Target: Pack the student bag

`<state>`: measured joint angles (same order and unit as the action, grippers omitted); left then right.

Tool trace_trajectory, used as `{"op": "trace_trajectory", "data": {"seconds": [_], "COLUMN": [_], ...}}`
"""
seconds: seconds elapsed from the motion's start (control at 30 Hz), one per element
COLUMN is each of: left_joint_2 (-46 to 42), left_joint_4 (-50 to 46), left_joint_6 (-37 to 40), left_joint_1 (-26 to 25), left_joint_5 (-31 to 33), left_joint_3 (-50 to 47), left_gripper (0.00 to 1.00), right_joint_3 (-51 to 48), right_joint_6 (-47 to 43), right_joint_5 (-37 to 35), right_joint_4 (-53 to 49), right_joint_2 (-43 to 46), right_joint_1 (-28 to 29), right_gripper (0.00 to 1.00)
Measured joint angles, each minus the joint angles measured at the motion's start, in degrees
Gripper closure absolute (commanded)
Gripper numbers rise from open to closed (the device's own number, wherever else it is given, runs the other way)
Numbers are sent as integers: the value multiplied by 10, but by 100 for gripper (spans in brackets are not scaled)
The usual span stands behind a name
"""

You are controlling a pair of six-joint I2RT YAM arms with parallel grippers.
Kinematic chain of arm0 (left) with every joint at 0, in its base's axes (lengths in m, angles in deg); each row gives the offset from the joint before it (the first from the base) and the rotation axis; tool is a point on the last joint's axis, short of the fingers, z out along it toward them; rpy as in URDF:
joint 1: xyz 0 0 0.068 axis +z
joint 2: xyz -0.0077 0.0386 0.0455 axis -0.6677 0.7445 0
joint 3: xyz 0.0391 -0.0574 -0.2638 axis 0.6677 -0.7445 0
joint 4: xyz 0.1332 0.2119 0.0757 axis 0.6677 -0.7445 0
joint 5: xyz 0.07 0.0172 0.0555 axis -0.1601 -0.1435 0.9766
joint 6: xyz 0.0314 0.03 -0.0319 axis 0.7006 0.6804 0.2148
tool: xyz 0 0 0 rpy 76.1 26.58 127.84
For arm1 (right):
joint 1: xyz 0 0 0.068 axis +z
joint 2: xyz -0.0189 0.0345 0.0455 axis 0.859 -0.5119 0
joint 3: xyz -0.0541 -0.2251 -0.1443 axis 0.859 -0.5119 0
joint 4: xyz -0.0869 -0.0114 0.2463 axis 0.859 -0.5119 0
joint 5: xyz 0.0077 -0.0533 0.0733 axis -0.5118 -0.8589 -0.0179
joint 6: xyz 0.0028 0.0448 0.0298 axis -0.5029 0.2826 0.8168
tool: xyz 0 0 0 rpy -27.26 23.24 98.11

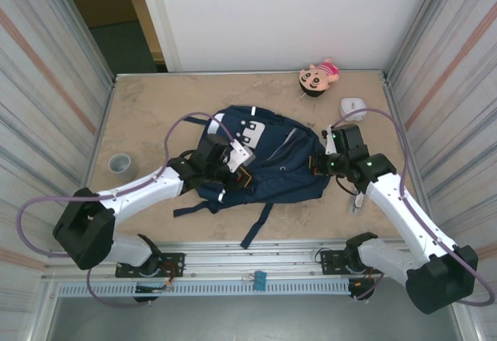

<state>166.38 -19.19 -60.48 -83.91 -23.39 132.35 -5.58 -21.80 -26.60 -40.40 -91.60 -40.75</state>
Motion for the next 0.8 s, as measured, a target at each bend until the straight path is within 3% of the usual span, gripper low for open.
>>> {"op": "trace_trajectory", "data": {"seconds": [0.13,0.3,0.37,0.47,0.5,0.53,0.67,0.8], "left_joint_2": [-7,-13,-14,-25,-34,-44,-106,-163], "left_joint_4": [0,-14,-21,-31,-31,-32,-32,-50], "left_joint_6": [7,24,29,13,2,-12,-78,-171], "left_joint_1": [-1,2,4,4,4,5,7,9], "left_joint_5": [-7,-7,-6,-8,-7,-7,7,65], "left_joint_3": [-2,-11,-12,-13,-13,-13,-17,-32], "left_gripper": [98,90,74,42,16,1,1,1], "right_joint_3": [-2,0,6,17,17,17,15,10], "right_joint_6": [-19,-37,-30,-2,11,21,50,63], "right_joint_5": [57,151,182,225,234,240,240,226], "right_joint_4": [-1,-9,-15,-18,-17,-18,-12,8], "right_joint_2": [-1,-10,-16,-30,-35,-40,-58,-91], "right_joint_1": [-59,-130,-150,-155,-155,-155,-154,-143], "right_gripper": [94,51,42,40,40,40,43,46]}}
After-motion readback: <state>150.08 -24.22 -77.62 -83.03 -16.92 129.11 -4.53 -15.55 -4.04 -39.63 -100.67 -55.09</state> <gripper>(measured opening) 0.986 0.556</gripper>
